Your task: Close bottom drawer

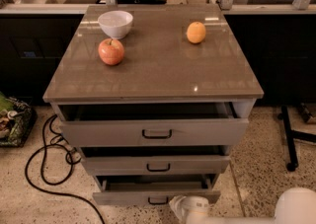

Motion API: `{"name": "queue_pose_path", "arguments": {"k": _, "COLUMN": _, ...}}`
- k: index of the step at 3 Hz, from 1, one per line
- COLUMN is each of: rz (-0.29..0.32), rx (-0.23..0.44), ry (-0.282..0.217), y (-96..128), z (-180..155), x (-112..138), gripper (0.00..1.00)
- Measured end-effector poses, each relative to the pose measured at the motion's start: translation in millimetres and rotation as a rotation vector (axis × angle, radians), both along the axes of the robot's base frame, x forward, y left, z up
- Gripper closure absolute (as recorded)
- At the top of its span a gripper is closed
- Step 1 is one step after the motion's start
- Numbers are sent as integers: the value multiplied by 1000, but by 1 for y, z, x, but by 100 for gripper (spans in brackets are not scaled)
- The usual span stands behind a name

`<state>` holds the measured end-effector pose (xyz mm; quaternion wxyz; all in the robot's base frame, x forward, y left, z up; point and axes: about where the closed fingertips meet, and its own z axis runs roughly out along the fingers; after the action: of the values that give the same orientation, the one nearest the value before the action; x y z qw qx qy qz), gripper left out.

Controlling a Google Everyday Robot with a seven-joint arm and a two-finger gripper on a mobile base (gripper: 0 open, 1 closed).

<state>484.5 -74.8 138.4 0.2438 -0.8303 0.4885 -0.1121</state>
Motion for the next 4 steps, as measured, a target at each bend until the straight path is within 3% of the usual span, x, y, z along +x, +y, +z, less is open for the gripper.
{"name": "queue_pose_path", "arguments": {"k": 1, "rz": 7, "rx": -9, "ry": -40, "y": 2, "z": 5, "x": 16, "gripper": 100}}
{"name": "queue_pose_path", "arguments": {"k": 4, "rz": 9, "rx": -15, "ry": -62, "y": 3, "z": 8, "x": 20, "gripper": 100}}
